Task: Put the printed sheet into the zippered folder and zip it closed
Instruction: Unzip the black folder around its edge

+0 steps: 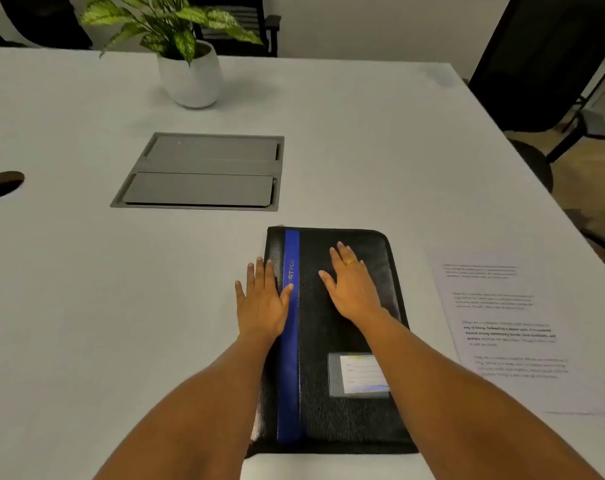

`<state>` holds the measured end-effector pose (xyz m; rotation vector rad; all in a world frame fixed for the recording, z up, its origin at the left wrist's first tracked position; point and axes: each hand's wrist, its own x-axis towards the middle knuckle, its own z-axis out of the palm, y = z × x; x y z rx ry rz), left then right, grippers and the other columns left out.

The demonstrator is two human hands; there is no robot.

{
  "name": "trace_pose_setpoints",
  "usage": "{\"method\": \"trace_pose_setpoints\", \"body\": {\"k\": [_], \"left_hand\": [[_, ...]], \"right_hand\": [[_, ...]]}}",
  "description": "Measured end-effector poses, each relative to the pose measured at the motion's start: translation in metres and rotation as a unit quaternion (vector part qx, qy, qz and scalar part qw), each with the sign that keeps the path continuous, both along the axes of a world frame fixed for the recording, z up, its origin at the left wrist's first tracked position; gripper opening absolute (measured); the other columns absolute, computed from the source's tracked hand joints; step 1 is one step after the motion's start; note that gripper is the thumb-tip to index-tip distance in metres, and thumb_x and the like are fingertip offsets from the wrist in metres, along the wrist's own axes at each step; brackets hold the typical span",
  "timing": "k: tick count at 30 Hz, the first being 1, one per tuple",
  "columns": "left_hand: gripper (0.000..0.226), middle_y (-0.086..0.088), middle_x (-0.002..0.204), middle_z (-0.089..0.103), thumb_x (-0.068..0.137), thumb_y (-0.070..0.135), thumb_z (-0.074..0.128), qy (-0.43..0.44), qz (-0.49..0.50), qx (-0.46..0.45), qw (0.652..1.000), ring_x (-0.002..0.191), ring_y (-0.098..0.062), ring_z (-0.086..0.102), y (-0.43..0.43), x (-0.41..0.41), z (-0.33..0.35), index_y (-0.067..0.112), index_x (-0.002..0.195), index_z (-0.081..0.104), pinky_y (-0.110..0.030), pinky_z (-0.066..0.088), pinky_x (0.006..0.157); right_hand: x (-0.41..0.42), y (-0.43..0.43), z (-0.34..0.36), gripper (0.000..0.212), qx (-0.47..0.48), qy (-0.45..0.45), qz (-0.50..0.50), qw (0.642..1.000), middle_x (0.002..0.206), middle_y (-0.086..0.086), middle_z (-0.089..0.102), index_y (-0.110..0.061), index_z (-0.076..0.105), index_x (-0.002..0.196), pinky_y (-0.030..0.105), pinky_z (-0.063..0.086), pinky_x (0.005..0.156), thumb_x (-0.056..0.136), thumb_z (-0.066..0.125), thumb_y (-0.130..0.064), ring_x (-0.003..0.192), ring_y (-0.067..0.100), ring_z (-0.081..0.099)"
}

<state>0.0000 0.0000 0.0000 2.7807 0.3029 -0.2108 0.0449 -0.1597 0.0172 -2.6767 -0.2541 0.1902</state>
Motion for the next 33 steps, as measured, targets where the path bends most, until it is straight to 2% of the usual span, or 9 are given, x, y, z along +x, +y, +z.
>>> {"method": "trace_pose_setpoints", "body": {"k": [8, 12, 18, 24, 30, 33], "left_hand": [[0.067, -0.004, 0.159, -0.003, 0.097, 0.05, 0.025, -0.044, 0.011, -0.022, 0.999, 0.147, -0.02, -0.005, 0.007, 0.041, -0.023, 0.016, 0.15, 0.002, -0.043, 0.001, 0.118], [0.063, -0.003, 0.159, 0.0, 0.098, 0.046, 0.024, -0.06, -0.023, -0.03, 0.998, 0.147, -0.019, -0.003, 0.005, 0.05, -0.035, 0.017, 0.15, 0.004, -0.04, 0.0, 0.118], [0.06, 0.0, 0.159, 0.003, 0.099, 0.043, 0.024, -0.074, -0.032, 0.006, 0.997, 0.147, -0.015, 0.0, 0.005, 0.049, -0.044, 0.016, 0.15, 0.007, -0.04, -0.005, 0.117], [0.06, -0.001, 0.158, 0.01, 0.098, 0.041, 0.029, -0.09, -0.026, -0.009, 0.996, 0.146, -0.015, 0.007, 0.004, 0.049, -0.045, 0.015, 0.149, 0.013, -0.039, 0.001, 0.118], [0.06, -0.002, 0.157, 0.016, 0.096, 0.041, 0.033, -0.093, -0.024, -0.017, 0.995, 0.146, -0.017, 0.012, 0.004, 0.05, -0.045, 0.015, 0.148, 0.019, -0.039, 0.006, 0.118], [0.063, -0.001, 0.158, 0.014, 0.094, 0.047, 0.022, -0.091, -0.025, -0.004, 0.995, 0.146, -0.016, 0.011, 0.005, 0.049, -0.045, 0.016, 0.148, 0.018, -0.039, 0.006, 0.118]], "right_hand": [[0.064, 0.021, -0.014, 0.053, -0.011, -0.01, 0.076, 0.997, 0.156, 0.006, 0.016, -0.012, 0.022, 0.144, 0.04, 0.01, 0.118, 0.097, 0.037, -0.033, 0.144, 0.021, 0.011], [0.098, 0.036, -0.017, 0.048, -0.009, 0.011, 0.115, 0.993, 0.155, 0.006, 0.02, -0.011, 0.026, 0.143, 0.037, 0.012, 0.117, 0.098, 0.035, -0.026, 0.144, 0.021, 0.014], [0.143, 0.059, -0.014, 0.038, 0.01, 0.073, 0.159, 0.985, 0.143, 0.01, 0.043, -0.014, 0.043, 0.135, 0.036, 0.03, 0.108, 0.098, 0.037, -0.016, 0.13, 0.027, 0.041], [0.17, 0.08, -0.017, 0.044, -0.016, 0.08, 0.21, 0.974, 0.139, 0.01, 0.048, -0.02, 0.052, 0.129, 0.036, 0.036, 0.104, 0.092, 0.038, -0.001, 0.124, 0.027, 0.046], [0.19, 0.09, -0.013, 0.024, -0.029, 0.084, 0.257, 0.962, 0.122, 0.009, 0.056, -0.016, 0.068, 0.109, 0.032, 0.041, 0.087, 0.088, 0.056, -0.015, 0.109, 0.025, 0.053], [0.193, 0.09, -0.011, 0.018, -0.037, 0.066, 0.275, 0.958, 0.117, 0.008, 0.057, -0.016, 0.071, 0.1, 0.032, 0.042, 0.082, 0.085, 0.06, -0.016, 0.104, 0.023, 0.054]]}}
